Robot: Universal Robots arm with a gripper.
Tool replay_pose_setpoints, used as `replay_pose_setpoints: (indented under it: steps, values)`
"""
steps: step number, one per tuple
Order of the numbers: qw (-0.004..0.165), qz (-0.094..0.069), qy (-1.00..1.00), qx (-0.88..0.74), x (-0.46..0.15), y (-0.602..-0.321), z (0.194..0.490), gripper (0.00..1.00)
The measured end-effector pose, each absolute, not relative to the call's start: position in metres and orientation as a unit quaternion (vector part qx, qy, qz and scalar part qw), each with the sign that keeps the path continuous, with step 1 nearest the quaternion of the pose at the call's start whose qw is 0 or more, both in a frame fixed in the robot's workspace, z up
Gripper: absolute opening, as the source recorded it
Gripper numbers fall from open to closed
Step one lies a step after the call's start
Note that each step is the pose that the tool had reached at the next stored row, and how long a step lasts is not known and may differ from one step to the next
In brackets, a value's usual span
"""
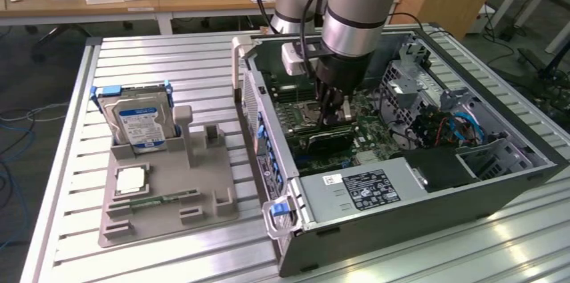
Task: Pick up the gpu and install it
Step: 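Press down on the gpu until it lock into place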
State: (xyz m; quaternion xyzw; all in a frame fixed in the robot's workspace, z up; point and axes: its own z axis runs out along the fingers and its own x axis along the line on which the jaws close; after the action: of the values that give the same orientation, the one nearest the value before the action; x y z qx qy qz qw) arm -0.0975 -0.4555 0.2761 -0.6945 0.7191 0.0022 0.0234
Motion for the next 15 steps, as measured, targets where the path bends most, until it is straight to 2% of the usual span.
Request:
replay_pose_setpoints:
  steps: [15]
  values:
    - [0.024, 0.002, 0.719, -0.694, -0.0966, -0.4549, 0.2716, 0.11]
